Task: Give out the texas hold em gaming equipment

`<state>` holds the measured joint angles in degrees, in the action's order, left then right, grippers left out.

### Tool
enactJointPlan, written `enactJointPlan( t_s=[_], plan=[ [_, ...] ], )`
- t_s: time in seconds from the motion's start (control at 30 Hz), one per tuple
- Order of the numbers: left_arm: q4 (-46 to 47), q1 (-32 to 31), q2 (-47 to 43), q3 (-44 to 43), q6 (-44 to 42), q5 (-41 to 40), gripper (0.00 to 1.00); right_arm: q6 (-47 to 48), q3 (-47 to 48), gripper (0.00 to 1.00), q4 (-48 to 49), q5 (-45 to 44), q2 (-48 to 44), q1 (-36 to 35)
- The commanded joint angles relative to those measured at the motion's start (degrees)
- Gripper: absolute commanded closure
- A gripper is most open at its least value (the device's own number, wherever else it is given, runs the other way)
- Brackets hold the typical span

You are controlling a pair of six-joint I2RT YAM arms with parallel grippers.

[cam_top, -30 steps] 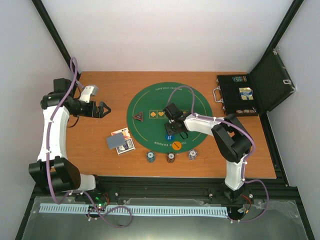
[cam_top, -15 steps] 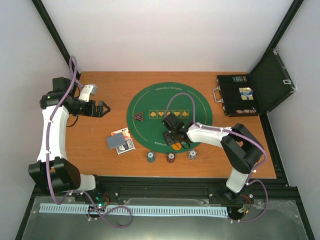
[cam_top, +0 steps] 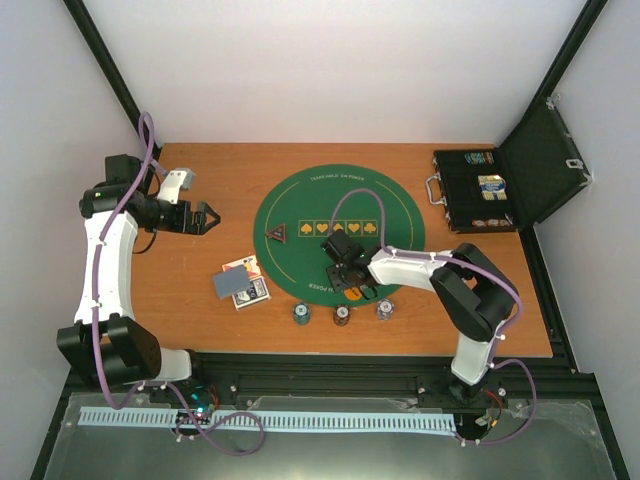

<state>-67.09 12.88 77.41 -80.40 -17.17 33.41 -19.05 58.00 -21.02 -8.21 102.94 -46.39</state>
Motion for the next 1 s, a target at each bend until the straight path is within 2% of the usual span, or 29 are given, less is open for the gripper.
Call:
enactJointPlan(
  t_s=[0.0, 0.23, 0.37, 0.67, 0.97],
  plan=[
    [-0.76, 0.37, -1.04, -2.56, -0.57, -0.71, 0.0, -0.14, 2.08, 0.55, 0.92, -3.78, 4.55, -0.19],
    [0.5, 0.34, -0.45, -2.45, 0.82, -1.29, 0.0, 1.71, 9.57, 0.65, 1.33, -5.06, 10.99, 4.2],
    [0.99, 0.34, 0.01, -2.15, 1.42, -0.54, 0.0, 3.12, 16.09, 0.66, 0.47, -3.93, 15.06, 8.5],
    [1.0, 0.35, 0.95, -2.07, 0.93, -0.69, 0.0, 8.03, 38.83, 0.65, -6.56, -2.64, 29.02, 14.96],
    [1.15, 0.38, 1.44, -2.3, 1.09, 0.33, 0.0, 9.51, 61.67, 0.62, -15.98, -0.16, 42.26, 16.93]
  ],
)
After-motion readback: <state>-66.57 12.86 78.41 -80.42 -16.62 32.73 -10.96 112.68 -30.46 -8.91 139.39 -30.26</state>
